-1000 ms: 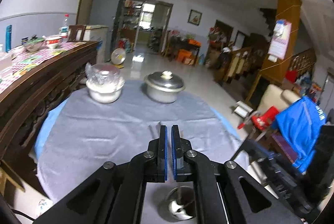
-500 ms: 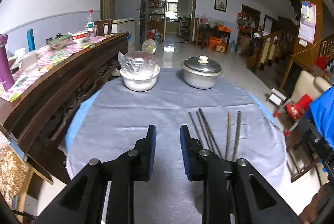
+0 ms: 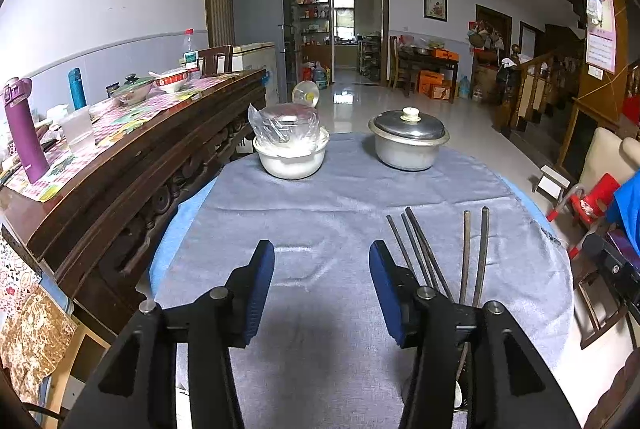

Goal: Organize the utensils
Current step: 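Move both tools back toward the remaining chopsticks on the cloth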

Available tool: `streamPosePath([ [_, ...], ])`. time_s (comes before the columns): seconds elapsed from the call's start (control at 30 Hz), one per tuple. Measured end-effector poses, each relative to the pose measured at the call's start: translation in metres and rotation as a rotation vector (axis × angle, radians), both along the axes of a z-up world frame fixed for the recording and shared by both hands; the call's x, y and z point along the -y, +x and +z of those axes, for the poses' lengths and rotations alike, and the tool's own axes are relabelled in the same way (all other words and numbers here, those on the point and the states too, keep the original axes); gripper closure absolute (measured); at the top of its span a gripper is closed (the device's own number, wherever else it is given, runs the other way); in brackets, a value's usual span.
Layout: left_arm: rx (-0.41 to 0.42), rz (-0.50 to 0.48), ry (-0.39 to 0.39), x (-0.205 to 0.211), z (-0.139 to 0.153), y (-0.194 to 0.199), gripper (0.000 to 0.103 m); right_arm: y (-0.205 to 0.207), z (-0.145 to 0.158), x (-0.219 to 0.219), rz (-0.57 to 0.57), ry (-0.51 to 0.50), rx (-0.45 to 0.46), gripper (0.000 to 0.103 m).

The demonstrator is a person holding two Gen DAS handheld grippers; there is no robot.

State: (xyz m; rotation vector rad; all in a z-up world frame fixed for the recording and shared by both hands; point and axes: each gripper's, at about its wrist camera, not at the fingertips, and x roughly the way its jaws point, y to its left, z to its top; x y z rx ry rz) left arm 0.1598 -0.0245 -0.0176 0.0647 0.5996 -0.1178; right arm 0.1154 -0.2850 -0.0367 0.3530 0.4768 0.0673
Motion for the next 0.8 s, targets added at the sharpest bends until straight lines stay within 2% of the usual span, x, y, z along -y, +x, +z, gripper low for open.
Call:
streamPosePath([
  [0.8,-0.030,0.043,0.046,-0.003,-0.014,0.014,0.050,0.019,-0.028,0.007,-0.004,0.036,-0.094,0.078],
])
